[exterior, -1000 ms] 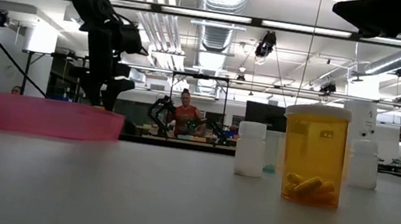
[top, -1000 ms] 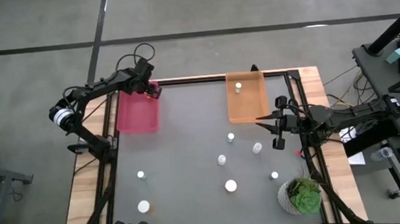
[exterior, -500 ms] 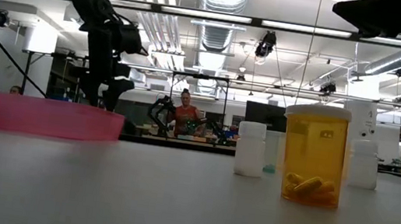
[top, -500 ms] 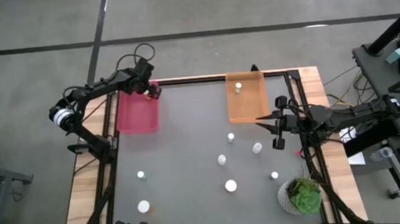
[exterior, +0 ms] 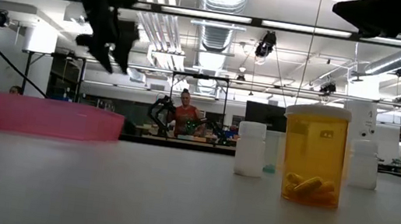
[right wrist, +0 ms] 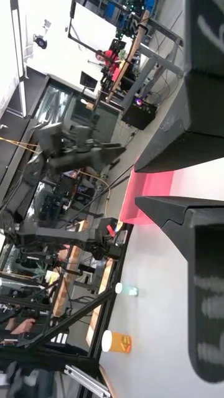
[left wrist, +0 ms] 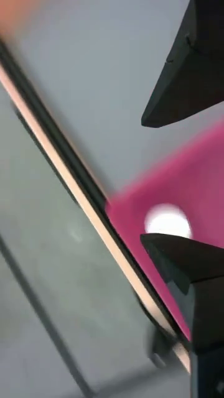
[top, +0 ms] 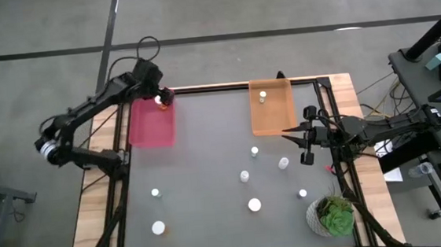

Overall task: Pick and place medicine bottles into bin by pill shape (circle, oval)
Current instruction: Put the right blue tablet bottle into the orange bin

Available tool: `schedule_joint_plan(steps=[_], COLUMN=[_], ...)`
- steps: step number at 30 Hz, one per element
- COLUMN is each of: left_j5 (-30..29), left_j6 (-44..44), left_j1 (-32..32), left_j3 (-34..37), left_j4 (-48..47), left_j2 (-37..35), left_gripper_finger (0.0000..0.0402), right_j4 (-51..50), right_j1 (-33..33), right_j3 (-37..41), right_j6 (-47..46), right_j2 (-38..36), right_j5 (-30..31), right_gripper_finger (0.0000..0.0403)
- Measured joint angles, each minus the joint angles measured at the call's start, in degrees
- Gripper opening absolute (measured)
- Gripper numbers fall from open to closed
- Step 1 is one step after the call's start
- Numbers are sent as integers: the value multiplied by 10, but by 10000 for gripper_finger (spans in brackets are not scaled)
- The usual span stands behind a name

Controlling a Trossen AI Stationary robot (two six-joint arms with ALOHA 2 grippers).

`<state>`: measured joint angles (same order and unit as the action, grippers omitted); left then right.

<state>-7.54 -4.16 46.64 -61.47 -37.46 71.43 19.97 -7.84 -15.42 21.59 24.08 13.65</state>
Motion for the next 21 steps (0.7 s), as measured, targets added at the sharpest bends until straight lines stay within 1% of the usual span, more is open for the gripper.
schedule_joint_plan(steps=[3, 6, 13, 16, 21], left_j5=[29, 35, 37, 36, 36], left_j6=[0, 0, 2, 18, 62], left_j1=[-57, -132, -313, -372, -439], left_j3=[12, 40, 147, 183, 222], left_j4=[41, 99, 288, 345, 386], left_j2=[-43, -79, -130, -142, -155], left_gripper_finger=[276, 276, 276, 276, 276], right_j4=[0, 0, 0, 0, 1], right_j1=[0, 0, 0, 0, 0], right_j3=[0, 0, 0, 0, -1], right_j6=[-6, -13, -62, -106, -171], right_j2=[0, 0, 26, 49, 100], right_j5=[0, 0, 0, -1, -1], right_gripper_finger=[63, 63, 63, 63, 63])
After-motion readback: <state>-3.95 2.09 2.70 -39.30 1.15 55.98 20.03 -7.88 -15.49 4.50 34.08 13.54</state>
